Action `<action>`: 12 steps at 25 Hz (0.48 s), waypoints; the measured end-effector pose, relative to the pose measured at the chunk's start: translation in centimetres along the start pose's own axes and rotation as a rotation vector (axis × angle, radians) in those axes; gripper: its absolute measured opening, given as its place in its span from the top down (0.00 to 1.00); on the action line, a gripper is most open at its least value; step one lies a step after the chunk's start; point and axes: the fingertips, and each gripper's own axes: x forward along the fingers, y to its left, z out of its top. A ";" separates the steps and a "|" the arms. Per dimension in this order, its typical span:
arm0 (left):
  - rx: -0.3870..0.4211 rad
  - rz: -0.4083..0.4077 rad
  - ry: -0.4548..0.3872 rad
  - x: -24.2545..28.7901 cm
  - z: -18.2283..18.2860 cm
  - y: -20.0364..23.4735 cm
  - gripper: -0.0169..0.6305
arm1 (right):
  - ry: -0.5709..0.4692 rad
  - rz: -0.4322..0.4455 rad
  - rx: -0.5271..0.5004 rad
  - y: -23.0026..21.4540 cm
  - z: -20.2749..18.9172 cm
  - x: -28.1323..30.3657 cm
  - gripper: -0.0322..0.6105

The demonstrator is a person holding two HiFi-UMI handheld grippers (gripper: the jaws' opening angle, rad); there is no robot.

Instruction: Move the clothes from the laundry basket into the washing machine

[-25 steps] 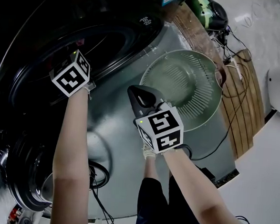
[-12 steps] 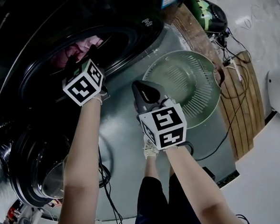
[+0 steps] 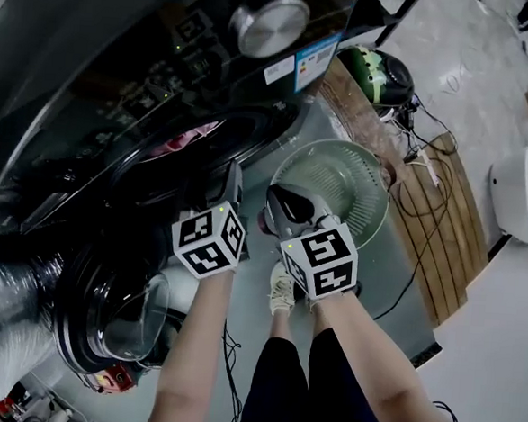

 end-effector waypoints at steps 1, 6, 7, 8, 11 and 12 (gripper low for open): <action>0.015 -0.013 0.003 -1.4 0.6 -0.9 0.52 | 0.008 0.005 -0.024 0.4 0.5 -1.1 0.91; 0.051 -0.110 0.018 -7.3 4.0 -5.1 0.58 | 0.048 0.020 -0.074 1.9 2.9 -6.3 0.91; 0.078 -0.137 0.028 -8.7 4.6 -5.9 0.62 | 0.056 0.028 -0.076 2.5 3.4 -7.5 0.91; 0.106 -0.162 0.036 -10.2 5.1 -6.7 0.69 | 0.063 0.039 -0.085 3.3 4.1 -8.7 0.91; 0.142 -0.226 0.050 -14.5 7.0 -9.0 0.95 | 0.065 0.080 -0.157 5.7 6.7 -12.0 0.91; 0.141 -0.253 0.062 -15.9 7.5 -9.8 0.97 | 0.061 0.091 -0.186 6.4 7.7 -13.1 0.91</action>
